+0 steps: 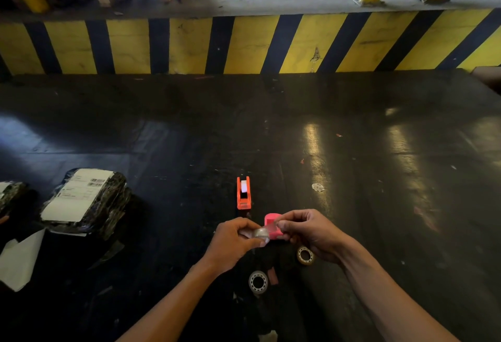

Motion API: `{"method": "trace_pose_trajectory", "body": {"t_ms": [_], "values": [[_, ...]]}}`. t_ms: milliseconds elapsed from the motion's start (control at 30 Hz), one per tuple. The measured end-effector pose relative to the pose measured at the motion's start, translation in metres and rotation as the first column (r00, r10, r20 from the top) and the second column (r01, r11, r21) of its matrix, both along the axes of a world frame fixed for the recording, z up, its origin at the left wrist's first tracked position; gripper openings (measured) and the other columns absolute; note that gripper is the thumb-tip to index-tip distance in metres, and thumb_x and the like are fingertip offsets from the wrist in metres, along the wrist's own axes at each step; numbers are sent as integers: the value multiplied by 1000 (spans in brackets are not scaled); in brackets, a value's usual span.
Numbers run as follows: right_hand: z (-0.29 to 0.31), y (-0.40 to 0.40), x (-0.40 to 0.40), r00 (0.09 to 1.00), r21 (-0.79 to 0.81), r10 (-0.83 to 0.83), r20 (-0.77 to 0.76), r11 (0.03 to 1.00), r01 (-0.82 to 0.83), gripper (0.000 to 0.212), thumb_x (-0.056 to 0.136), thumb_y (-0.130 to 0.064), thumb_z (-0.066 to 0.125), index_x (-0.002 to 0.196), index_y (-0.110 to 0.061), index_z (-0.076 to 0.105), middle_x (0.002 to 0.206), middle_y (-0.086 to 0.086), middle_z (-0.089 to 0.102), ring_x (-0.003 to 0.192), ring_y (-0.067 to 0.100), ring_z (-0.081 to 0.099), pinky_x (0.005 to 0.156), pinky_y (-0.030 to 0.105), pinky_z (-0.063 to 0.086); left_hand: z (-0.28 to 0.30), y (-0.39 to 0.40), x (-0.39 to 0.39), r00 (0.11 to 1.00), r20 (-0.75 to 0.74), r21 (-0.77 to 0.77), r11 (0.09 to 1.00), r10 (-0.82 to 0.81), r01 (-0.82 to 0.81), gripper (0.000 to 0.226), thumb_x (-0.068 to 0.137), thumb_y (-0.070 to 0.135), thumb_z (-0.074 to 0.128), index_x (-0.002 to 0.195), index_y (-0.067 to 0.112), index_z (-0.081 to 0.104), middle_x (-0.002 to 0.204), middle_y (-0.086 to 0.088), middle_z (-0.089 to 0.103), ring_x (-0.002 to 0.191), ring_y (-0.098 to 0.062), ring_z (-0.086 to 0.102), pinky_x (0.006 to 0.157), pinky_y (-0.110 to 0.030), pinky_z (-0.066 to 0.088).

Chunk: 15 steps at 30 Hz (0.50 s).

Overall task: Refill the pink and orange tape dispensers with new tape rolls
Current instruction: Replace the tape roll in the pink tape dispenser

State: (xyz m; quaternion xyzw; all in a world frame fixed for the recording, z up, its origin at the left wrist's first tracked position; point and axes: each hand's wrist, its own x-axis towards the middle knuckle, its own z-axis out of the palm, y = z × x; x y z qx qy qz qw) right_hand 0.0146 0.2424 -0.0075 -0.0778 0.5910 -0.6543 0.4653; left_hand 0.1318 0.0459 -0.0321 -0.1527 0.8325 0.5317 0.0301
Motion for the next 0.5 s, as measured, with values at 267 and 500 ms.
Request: {"method": "trace_pose_trajectory", "body": {"t_ms": [267,500], "values": [[-7,-8,4,995,90,-89,42,992,85,10,89,7,65,87,0,73,72,12,68,56,12,61,47,16,50,-6,1,-2,998,-48,-86,995,36,-40,26,79,20,85,101,28,74,98,10,72,91,4,66,78,-14,55],[-17,-9,10,988,45,-135,80,990,132,16,88,5,68,101,-5,72,84,13,74,59,13,63,50,18,52,-5,4,0,995,-33,24,995,95,-94,30,79,25,84,105,27,72,101,8,74,93,0,69,84,-24,58]]}}
